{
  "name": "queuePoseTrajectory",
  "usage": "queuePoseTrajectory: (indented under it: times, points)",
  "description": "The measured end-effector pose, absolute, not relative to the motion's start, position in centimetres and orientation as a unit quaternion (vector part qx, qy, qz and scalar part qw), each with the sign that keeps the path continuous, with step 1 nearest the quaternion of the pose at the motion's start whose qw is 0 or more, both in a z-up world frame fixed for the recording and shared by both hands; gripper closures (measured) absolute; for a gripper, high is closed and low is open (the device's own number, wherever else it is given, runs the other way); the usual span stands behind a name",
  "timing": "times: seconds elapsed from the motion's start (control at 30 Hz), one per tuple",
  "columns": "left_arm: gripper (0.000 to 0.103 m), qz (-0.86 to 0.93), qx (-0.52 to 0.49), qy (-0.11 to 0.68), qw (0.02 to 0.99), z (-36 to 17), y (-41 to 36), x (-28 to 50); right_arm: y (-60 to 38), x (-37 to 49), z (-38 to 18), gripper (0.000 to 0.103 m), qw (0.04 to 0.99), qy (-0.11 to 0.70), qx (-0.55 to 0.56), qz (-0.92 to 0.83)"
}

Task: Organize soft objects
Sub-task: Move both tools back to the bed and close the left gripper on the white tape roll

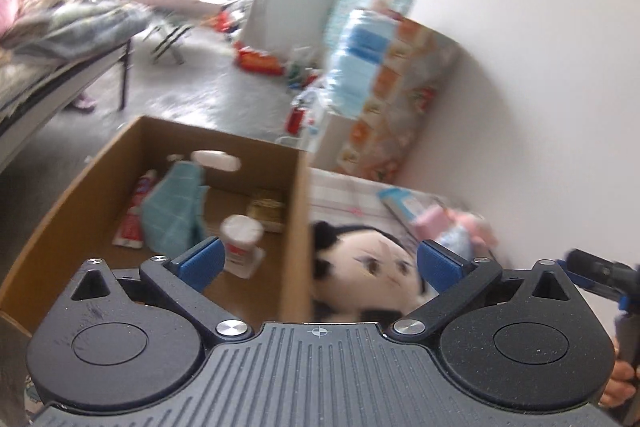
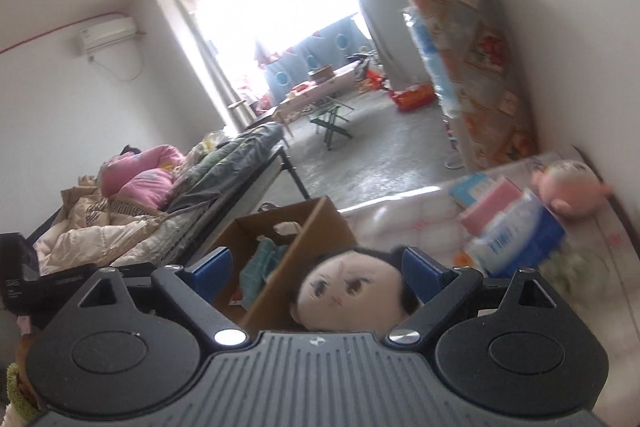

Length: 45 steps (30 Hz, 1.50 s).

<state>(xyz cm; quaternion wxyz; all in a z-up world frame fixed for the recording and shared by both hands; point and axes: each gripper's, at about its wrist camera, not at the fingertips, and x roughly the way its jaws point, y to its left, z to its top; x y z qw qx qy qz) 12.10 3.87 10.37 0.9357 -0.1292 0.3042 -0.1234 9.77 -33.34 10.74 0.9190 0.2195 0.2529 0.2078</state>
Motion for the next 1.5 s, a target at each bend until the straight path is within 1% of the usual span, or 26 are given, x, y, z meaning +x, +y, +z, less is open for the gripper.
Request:
queuePoseTrajectory:
  times: [0.27,0.33,0.4,0.43,0.47,0.57,0.63,0.73,0.8,0.87,1.07,1.27,1.43,1.5]
  points:
    - [0.000,-0.225,-0.058,0.292,0.928,8.4,-3.5,8.2,-37.3,5.6,4.4,0.011,0.910,0.248,0.299,0.146]
    - [0.000,-0.247,-0.044,0.292,0.923,7.6,-5.3,8.0,-37.8,5.1,2.7,0.016,0.911,0.250,0.304,0.122]
    - [0.000,-0.267,-0.028,0.293,0.918,6.6,-7.2,7.9,-38.0,4.9,1.2,0.025,0.915,0.255,0.298,0.097]
    - [0.000,-0.276,-0.020,0.296,0.914,6.1,-8.2,8.0,-38.2,4.9,0.5,0.028,0.916,0.258,0.294,0.087]
    - [0.002,-0.284,-0.013,0.299,0.911,5.6,-9.2,8.3,-38.4,4.9,-0.1,0.034,0.917,0.261,0.290,0.079]
    - [0.008,-0.286,0.004,0.312,0.906,3.9,-12.4,9.3,-39.0,4.8,-1.4,0.038,0.919,0.263,0.284,0.066]
    - [0.011,-0.286,0.014,0.317,0.904,2.9,-14.1,10.0,-39.3,4.7,-1.8,0.038,0.922,0.262,0.280,0.061]
    - [0.024,-0.290,0.026,0.328,0.899,1.5,-16.6,11.9,-39.7,4.6,-2.1,0.039,0.925,0.257,0.274,0.060]
    - [0.029,-0.285,0.037,0.340,0.895,0.6,-18.1,13.4,-39.8,4.7,-2.4,0.039,0.926,0.255,0.273,0.061]
    - [0.035,-0.268,0.047,0.361,0.892,-0.6,-19.4,15.0,-40.2,4.8,-2.7,0.039,0.926,0.252,0.275,0.061]
    - [0.035,-0.203,0.072,0.404,0.889,-4.0,-21.4,19.1,-41.3,5.2,-3.8,0.039,0.920,0.247,0.295,0.065]
    - [0.035,-0.163,0.097,0.385,0.903,-5.0,-22.9,20.8,-41.9,5.7,-4.6,0.039,0.916,0.248,0.305,0.076]
    - [0.036,-0.135,0.124,0.378,0.908,-5.6,-24.6,21.8,-42.3,5.9,-5.0,0.039,0.913,0.248,0.315,0.078]
    - [0.041,-0.130,0.133,0.375,0.908,-5.9,-25.1,22.0,-42.4,5.9,-5.1,0.038,0.912,0.248,0.316,0.079]
